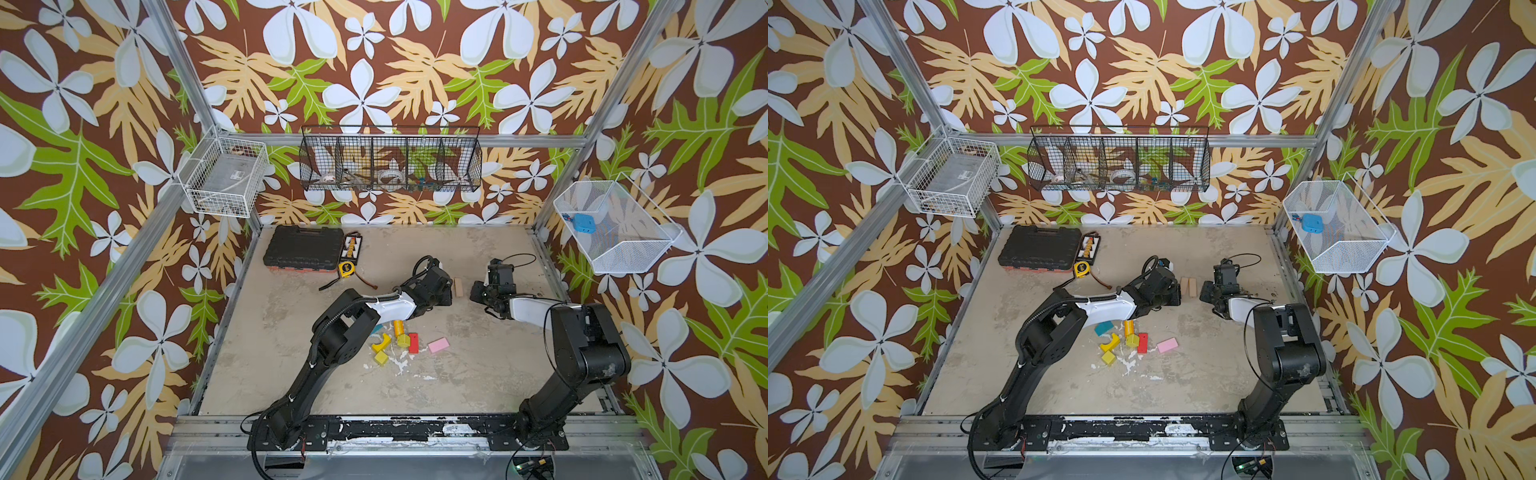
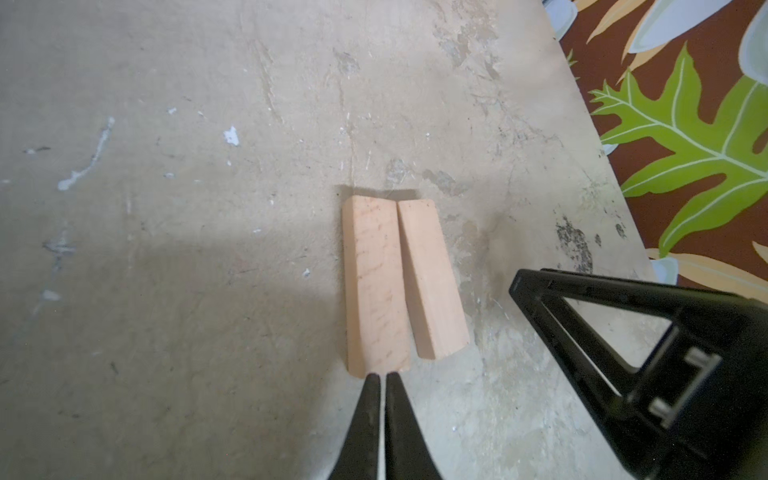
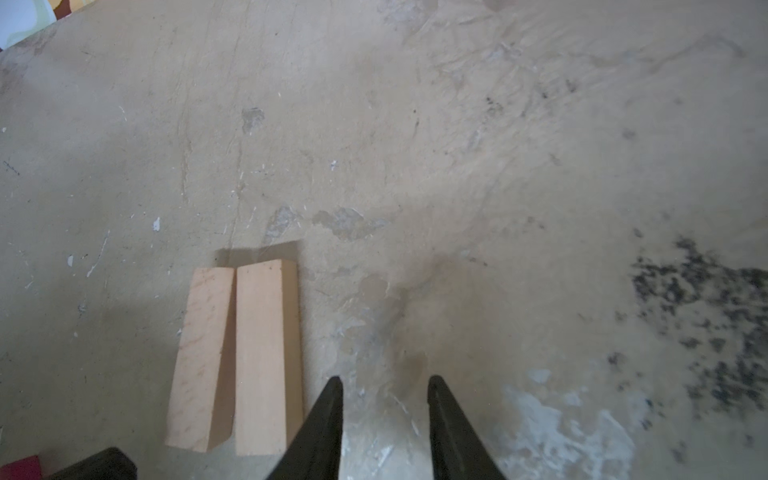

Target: Build the wood block tower

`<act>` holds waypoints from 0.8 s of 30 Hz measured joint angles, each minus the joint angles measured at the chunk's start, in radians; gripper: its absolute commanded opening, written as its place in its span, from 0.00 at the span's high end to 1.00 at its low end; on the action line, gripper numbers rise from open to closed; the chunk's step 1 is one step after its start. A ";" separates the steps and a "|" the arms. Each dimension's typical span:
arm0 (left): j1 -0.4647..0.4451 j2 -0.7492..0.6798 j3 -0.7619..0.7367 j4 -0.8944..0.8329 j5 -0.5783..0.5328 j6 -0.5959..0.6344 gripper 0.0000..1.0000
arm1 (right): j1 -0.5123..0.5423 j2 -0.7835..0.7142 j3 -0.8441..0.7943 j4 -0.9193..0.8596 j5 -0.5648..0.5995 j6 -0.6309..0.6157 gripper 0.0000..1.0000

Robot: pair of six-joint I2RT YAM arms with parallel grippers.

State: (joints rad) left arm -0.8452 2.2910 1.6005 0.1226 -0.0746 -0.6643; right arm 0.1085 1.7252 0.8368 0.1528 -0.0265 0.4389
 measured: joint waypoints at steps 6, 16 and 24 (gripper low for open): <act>0.000 0.003 0.002 -0.018 -0.047 -0.003 0.92 | 0.010 0.040 0.041 -0.033 -0.026 -0.024 0.65; 0.000 0.076 0.087 -0.056 -0.082 0.010 0.94 | 0.023 0.081 0.085 -0.071 -0.047 -0.040 0.65; 0.000 0.103 0.123 -0.066 -0.067 0.015 0.95 | 0.030 0.091 0.099 -0.078 -0.048 -0.050 0.65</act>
State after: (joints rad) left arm -0.8452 2.3939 1.7237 0.0570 -0.1413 -0.6495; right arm 0.1383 1.8164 0.9360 0.0750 -0.0742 0.3885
